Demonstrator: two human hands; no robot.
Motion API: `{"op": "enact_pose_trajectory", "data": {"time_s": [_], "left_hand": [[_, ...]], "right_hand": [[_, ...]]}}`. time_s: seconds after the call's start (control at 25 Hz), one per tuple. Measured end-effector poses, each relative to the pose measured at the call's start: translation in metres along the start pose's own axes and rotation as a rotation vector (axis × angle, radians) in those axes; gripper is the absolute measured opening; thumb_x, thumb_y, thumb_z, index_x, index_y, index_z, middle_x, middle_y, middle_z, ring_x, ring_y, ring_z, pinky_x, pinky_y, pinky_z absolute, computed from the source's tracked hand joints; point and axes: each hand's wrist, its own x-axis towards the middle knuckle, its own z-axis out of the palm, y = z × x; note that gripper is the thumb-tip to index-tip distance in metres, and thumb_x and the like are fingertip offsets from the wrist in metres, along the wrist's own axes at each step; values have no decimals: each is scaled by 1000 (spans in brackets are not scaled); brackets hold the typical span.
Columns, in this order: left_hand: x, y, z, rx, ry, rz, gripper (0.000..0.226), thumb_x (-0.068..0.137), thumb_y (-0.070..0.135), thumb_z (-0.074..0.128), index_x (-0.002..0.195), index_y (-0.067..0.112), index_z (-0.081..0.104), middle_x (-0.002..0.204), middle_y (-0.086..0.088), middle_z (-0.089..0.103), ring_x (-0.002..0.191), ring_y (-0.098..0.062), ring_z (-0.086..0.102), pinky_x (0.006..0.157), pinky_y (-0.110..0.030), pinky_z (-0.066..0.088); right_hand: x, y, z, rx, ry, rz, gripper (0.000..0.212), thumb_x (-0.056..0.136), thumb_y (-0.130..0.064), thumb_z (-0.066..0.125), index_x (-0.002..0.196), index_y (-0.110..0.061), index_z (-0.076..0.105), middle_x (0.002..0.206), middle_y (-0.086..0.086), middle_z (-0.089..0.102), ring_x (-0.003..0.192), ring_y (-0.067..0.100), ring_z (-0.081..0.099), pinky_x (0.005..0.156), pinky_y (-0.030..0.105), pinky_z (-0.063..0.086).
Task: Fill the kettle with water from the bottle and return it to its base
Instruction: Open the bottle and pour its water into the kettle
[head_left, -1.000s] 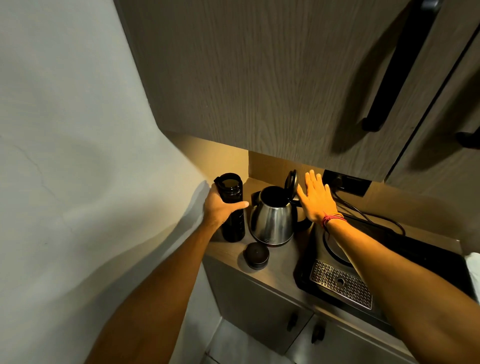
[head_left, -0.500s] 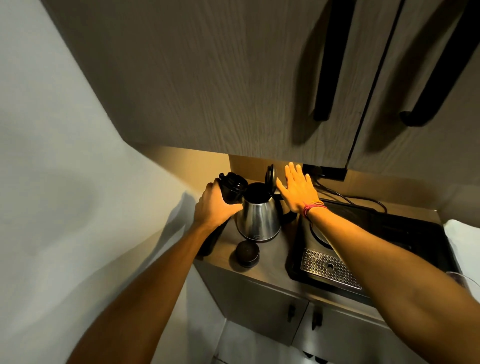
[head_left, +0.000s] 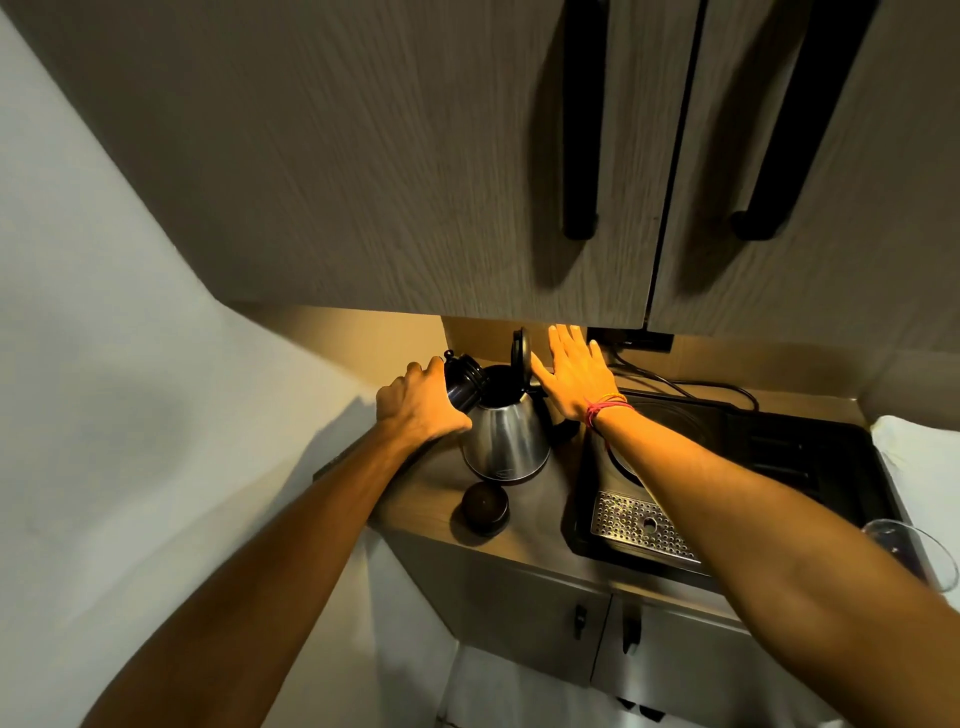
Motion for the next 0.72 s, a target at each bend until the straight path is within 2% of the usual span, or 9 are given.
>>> {"op": "enact_pose_trajectory", "data": {"time_s": [0.16, 0.36, 0.72], "left_hand": [[2, 2, -5, 98, -23, 22, 87, 61, 58, 73, 133, 20, 41, 117, -12, 57, 100, -33, 62, 71, -38, 47], [1, 1, -11, 143, -39, 38, 85, 64, 58, 72, 133, 21, 40, 119, -12, 56, 103, -33, 61, 76, -41, 49], [3, 4, -18, 187, -26, 58, 82, 65, 57, 71, 132, 21, 40, 118, -11, 56, 101, -30, 62, 73, -38, 47]], "right_hand": [[1, 2, -1, 26, 9, 33, 79, 97, -59, 16, 157, -8, 10, 165, 13, 11, 154, 29, 5, 123, 50, 7], [0, 3, -1, 48, 24, 38, 82, 95, -62, 14, 156, -7, 13, 164, 12, 16, 154, 28, 8, 124, 49, 9], [0, 2, -2, 64, 31, 43, 85, 94, -65, 13, 156, -8, 17, 163, 13, 19, 152, 29, 14, 124, 50, 10]]}}
